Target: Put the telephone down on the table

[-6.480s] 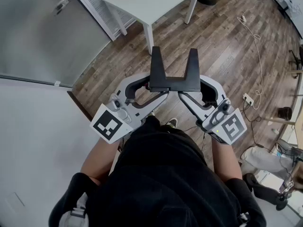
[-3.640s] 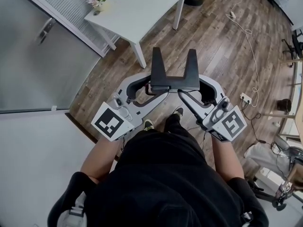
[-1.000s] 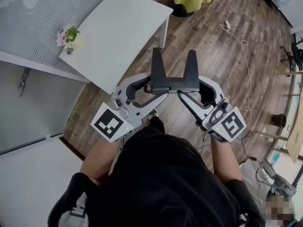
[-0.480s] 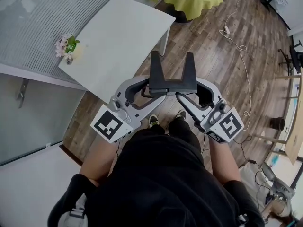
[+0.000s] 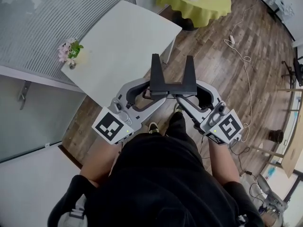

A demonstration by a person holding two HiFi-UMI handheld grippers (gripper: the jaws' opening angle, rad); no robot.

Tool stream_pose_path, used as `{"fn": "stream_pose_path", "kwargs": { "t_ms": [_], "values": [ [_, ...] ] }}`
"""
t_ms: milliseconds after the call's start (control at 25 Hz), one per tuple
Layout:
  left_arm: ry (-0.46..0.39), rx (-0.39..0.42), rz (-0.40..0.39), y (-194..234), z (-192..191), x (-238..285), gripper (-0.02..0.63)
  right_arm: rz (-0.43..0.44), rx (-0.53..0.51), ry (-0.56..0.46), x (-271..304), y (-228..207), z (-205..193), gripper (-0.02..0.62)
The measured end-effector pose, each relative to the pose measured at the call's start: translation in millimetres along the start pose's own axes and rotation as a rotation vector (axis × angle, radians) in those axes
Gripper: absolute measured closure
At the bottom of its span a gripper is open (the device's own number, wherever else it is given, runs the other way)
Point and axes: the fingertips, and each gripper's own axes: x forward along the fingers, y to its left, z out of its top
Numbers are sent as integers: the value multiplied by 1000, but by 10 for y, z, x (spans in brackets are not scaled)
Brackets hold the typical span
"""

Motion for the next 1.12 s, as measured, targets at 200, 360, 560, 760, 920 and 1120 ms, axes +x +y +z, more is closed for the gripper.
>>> {"fn": "stream_pose_path", "kwargs": {
  "t_ms": [200, 360, 560, 760, 920, 1120],
  "values": [
    [18, -11, 48, 271, 15, 207, 394, 55, 21, 0, 149, -317, 46, 368],
    [23, -20, 96, 475, 25, 419, 393, 98, 23, 22, 231, -633, 38, 368],
    [18, -43, 185, 740, 58, 674, 393, 171, 33, 34, 359, -1007, 76, 368],
    [32, -38, 259, 902, 57, 911, 394, 261, 44, 37, 435, -1334, 98, 368],
    [35, -43, 331, 989, 47, 1086, 394, 336, 48, 42, 461, -1558, 107, 368],
    [36, -45, 415, 1055, 21, 1248, 394, 423, 50, 52, 479, -1763, 99, 368]
  ]
}}
